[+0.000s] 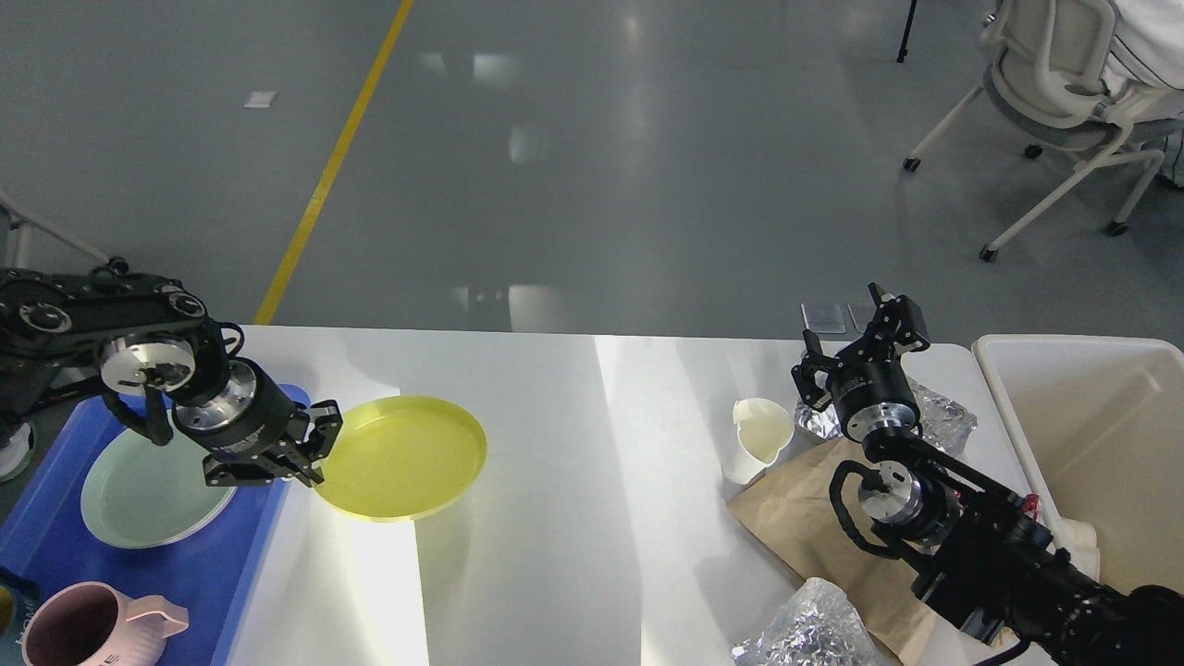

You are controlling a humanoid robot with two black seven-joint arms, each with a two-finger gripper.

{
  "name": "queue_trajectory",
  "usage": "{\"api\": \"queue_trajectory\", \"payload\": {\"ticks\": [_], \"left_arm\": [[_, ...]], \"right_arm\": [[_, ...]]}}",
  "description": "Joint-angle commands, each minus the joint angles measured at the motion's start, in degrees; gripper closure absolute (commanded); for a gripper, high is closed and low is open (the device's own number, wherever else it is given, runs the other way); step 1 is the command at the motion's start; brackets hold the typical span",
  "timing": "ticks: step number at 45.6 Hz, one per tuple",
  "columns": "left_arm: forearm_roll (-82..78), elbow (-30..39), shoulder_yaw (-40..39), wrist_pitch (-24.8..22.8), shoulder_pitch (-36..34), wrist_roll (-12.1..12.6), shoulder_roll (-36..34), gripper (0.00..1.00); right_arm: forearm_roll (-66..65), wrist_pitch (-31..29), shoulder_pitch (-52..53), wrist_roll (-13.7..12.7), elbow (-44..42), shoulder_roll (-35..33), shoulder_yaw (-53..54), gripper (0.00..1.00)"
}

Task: Tidy desktop
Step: 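Lift the yellow plate and carry it over the blue tray, then lower the yellow plate onto the pale green plate in the tray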

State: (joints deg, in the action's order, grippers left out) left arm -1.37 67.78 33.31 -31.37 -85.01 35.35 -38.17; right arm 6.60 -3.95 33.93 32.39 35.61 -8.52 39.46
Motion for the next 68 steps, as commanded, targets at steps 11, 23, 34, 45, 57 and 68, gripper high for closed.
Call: {"api": "queue_trajectory", "payload": {"ticks": [11, 23, 34, 45, 57, 68], "left_arm": [[-5.4, -0.5, -0.6, -23.6, -23.5, 8.2, -12.7, 1.00], [-7.9, -1.8, -0.3, -23.6, -27.7, 8.2, -13.9, 1.00], [-14.5, -4.1, -0.7, -23.6, -17.6, 8.1, -18.3, 1.00], [-16.1, -6.0, -0.6, -9.2, -3.9, 7.6, -17.9, 1.00], [-16.1, -7.8, -0.7, 9.1, 4.8, 7.0, -15.8, 1.00], [-14.9, -9.3, -0.8, 27.0, 13.1, 5.7, -11.1, 0.99]], "right_arm": [[0.0, 0.0, 0.0, 0.0, 0.1, -0.1, 0.0, 0.00], [0.0, 0.0, 0.0, 0.0, 0.1, -0.1, 0.0, 0.00], [0.0, 0.0, 0.0, 0.0, 0.1, -0.1, 0.0, 0.00], [0.0, 0.0, 0.0, 0.0, 0.1, -0.1, 0.0, 0.00], [0.0, 0.0, 0.0, 0.0, 0.1, -0.1, 0.0, 0.00], [0.0, 0.0, 0.0, 0.0, 0.0, 0.0, 0.0, 0.00]]}}
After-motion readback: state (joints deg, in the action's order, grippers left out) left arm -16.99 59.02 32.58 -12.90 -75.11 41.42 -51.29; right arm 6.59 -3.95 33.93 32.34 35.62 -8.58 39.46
